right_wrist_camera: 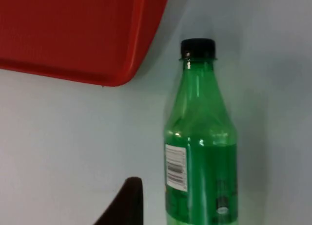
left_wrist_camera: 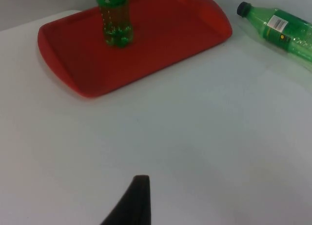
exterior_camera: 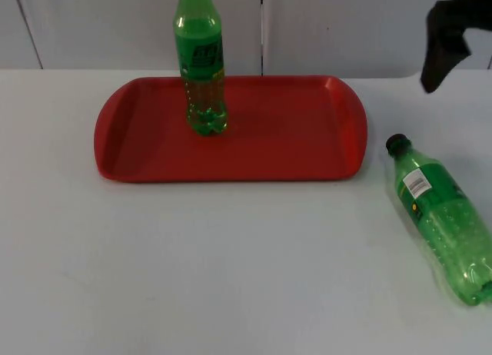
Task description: Place the bottle upright on the tray.
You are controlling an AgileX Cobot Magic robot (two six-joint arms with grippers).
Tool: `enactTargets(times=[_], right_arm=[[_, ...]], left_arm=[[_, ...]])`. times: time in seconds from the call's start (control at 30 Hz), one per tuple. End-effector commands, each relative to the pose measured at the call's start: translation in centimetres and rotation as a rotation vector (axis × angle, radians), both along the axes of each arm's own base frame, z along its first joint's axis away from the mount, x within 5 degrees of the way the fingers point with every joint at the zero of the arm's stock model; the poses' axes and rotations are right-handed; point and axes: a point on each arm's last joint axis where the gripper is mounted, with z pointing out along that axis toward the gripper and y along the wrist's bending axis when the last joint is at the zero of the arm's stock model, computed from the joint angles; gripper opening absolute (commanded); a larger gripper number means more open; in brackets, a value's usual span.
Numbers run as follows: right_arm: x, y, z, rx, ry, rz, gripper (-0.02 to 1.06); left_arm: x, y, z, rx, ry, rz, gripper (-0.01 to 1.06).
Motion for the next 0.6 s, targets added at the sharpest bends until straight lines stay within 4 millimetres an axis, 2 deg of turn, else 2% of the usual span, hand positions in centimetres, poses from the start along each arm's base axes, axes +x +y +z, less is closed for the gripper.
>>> enactTargets(times=[0.0, 0.03, 0.2, 0.57], right_arm=[[0.5, 1.3, -1.7, -0.002, 0.015, -0.013, 1.05], [0.5, 1.3, -1.7, -0.002, 0.015, -0.013, 1.05], [1.4, 1.8, -5.3, -0.017, 0.082, -0.036, 1.05], [2.4, 2.1, -9.4, -0.019, 0.119, -0.073, 1.05]], left_arm=[[0.0, -0.1, -0.1, -0.010, -0.001, -0.008, 1.05], [0.0, -0.1, -0.1, -0.010, -0.001, -0.008, 1.05], [0.0, -0.1, -0.1, -0.010, -0.001, -0.008, 1.05], [0.0, -0.1, -0.1, -0.010, -0.001, -0.008, 1.05]])
